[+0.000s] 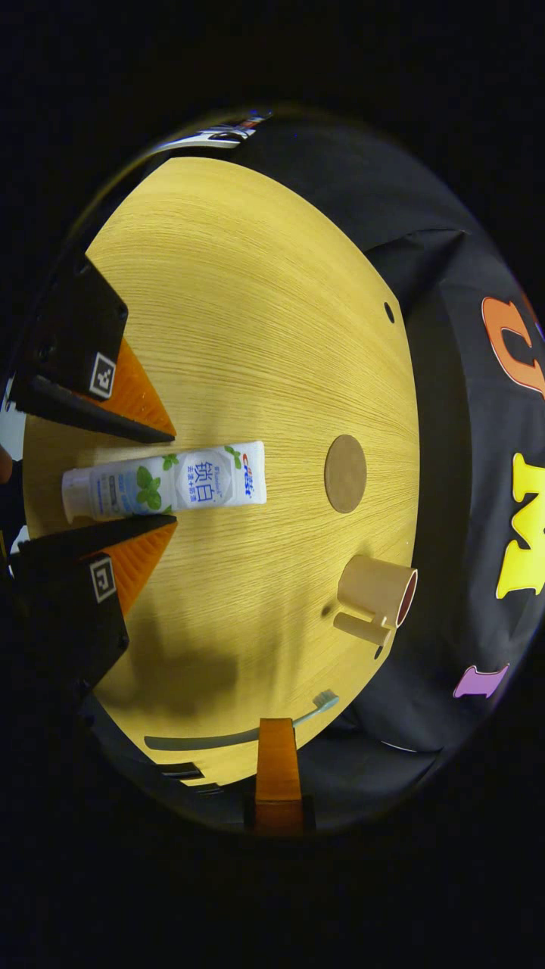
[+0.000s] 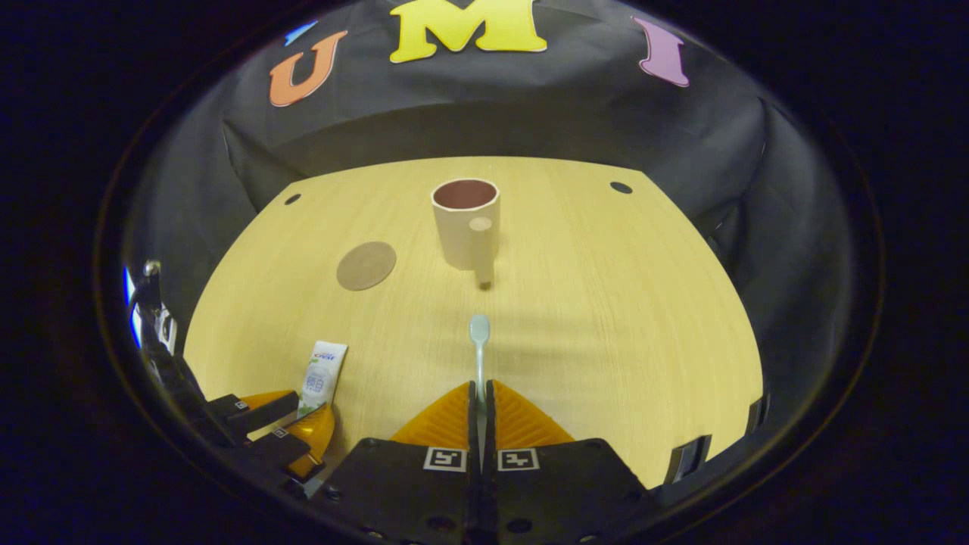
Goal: Put the toothbrush and toothpaste on the desktop into the cup, then pick up the cup and place it on the coaster on the desktop.
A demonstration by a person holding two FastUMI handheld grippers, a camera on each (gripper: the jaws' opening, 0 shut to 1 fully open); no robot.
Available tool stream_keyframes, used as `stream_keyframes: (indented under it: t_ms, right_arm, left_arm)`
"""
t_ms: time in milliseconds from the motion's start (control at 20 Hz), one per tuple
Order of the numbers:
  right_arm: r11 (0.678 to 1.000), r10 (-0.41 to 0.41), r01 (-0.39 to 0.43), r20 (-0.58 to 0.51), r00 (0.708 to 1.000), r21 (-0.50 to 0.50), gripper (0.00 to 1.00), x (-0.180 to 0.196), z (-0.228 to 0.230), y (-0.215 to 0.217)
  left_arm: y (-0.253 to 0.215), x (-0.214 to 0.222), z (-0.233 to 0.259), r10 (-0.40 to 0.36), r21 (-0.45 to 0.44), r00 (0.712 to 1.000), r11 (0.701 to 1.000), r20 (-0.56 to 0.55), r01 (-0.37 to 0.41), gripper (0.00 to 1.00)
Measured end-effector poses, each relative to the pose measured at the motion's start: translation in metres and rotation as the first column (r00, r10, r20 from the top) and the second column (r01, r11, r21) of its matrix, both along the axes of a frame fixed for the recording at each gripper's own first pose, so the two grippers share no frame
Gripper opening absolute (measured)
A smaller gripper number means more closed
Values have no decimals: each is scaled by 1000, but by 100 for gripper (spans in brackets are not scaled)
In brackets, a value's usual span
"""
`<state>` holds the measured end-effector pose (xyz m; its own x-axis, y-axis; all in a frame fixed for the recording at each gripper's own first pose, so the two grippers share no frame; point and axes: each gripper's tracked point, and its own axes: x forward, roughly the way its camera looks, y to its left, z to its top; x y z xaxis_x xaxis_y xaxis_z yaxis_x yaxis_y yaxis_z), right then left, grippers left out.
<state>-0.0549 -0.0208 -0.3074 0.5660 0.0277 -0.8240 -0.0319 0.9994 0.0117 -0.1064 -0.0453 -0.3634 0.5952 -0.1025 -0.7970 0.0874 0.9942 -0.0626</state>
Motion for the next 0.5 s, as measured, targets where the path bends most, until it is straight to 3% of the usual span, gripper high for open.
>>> stream_keyframes:
  t_ms: [50,100,500]
  right_arm:
    - [1000,2,-2,6,1000,1,0,0,3,-1]
    - [1000,4,-4,12,1000,1,0,0,6,-2]
    - [999,38,-39,79,996,0,0,10,25,-3]
  left_arm:
    - [0,1,-1,6,1,1000,1000,-6,-6,63]
    - [0,2,-1,8,-1,1000,1000,-12,-8,49]
    - [-2,5,0,-10,-5,1000,1000,-23,10,37]
